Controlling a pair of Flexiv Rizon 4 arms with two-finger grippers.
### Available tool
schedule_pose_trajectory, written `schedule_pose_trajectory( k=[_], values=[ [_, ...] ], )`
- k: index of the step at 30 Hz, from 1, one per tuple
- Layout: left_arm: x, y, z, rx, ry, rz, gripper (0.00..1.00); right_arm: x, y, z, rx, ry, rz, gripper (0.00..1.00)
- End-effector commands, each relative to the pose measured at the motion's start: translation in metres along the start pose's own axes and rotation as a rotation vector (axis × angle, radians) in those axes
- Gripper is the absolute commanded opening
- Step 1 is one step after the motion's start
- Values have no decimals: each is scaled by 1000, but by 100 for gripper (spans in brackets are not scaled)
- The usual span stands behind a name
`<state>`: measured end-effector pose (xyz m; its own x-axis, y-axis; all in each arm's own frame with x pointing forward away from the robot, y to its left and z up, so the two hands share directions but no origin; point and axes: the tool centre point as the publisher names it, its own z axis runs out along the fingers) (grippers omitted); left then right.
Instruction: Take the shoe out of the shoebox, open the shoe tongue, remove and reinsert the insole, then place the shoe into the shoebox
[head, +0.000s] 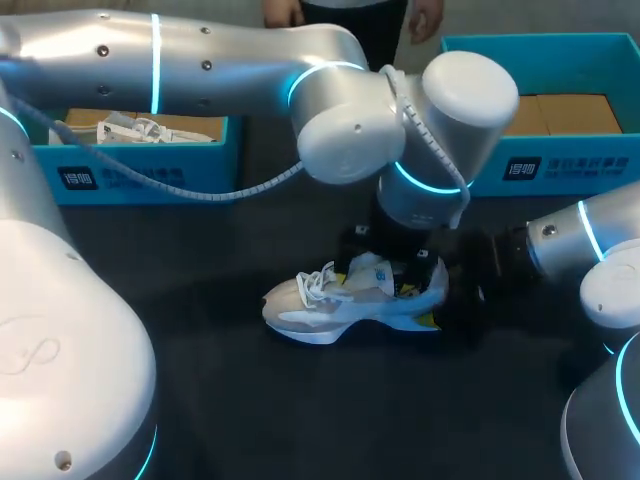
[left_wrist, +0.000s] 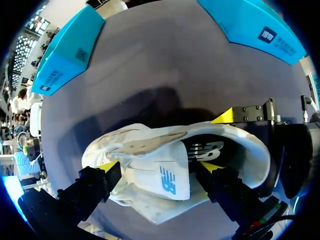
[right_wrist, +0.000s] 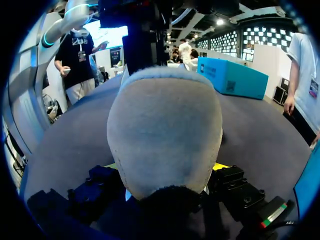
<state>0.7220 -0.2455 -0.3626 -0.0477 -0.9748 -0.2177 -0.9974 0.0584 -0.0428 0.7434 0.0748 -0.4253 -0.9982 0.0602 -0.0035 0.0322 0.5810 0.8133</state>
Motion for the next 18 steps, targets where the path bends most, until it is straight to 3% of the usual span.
schedule_pose_trajectory(
  k=[1,9,18],
  values=[
    [-2,2,4,-3,-15,-14,100,0,1,3,6,-1,1,0],
    [-13,4,10,-12,-37,-57,100,0,1,3,6,-1,1,0],
    [-31,9,1,-1,-51,-94,100,0,1,3,6,-1,1,0]
  ],
)
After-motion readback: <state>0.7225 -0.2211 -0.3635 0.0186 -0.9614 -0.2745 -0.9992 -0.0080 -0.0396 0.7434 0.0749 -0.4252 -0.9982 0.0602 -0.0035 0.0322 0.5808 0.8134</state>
